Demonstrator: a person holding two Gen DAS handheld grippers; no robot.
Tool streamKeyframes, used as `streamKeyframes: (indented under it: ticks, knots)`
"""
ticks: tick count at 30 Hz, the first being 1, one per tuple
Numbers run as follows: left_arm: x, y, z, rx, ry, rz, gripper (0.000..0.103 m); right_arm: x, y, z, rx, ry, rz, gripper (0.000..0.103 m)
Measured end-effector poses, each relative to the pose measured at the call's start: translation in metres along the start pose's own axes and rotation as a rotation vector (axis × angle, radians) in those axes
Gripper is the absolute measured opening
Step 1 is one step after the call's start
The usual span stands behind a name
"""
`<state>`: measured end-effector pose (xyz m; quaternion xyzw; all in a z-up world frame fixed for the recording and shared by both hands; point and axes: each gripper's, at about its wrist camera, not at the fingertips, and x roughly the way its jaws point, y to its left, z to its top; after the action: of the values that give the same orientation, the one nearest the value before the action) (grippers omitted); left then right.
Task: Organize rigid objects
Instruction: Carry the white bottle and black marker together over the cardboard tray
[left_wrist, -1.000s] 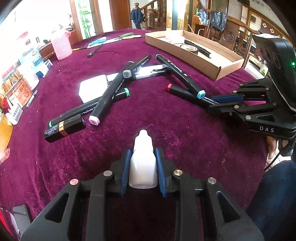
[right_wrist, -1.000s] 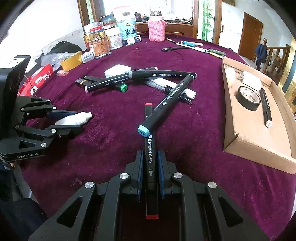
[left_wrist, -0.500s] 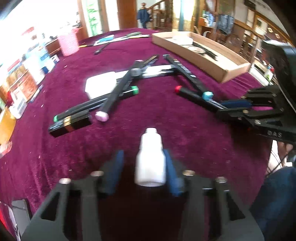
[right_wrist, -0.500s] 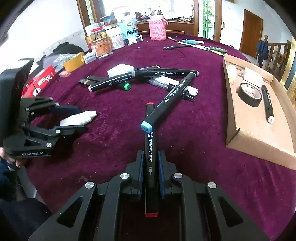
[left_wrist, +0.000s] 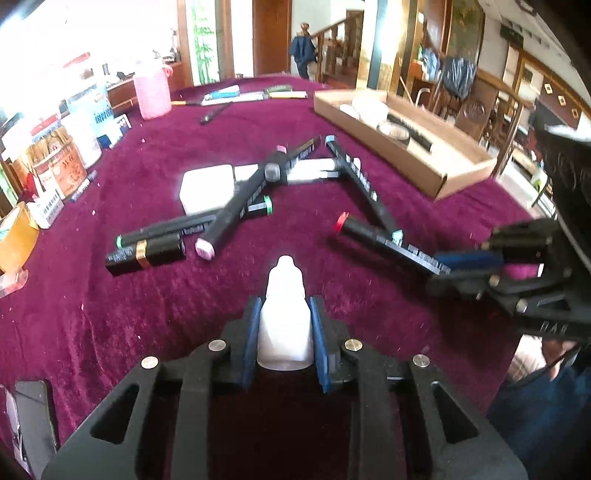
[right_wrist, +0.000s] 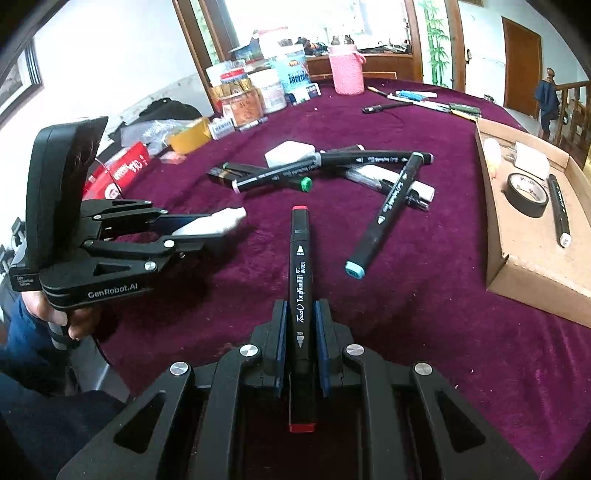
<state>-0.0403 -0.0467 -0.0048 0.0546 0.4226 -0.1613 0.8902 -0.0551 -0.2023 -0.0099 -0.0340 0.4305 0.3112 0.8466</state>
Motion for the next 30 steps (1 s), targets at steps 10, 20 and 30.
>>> streamKeyframes:
  ticks: [10, 20, 30]
  knots:
    - [-0.012, -0.027, 0.033, -0.017, -0.098, -0.059, 0.023, -0.023, -0.031, 0.005, 0.121, -0.086, -0.003, 0.013]
    - [0.000, -0.064, 0.072, -0.007, -0.107, -0.139, 0.023, -0.054, -0.076, 0.001, 0.258, -0.178, -0.001, 0.013]
    - [0.018, -0.111, 0.123, 0.018, -0.106, -0.202, 0.023, -0.094, -0.139, 0.006, 0.368, -0.260, -0.071, 0.013]
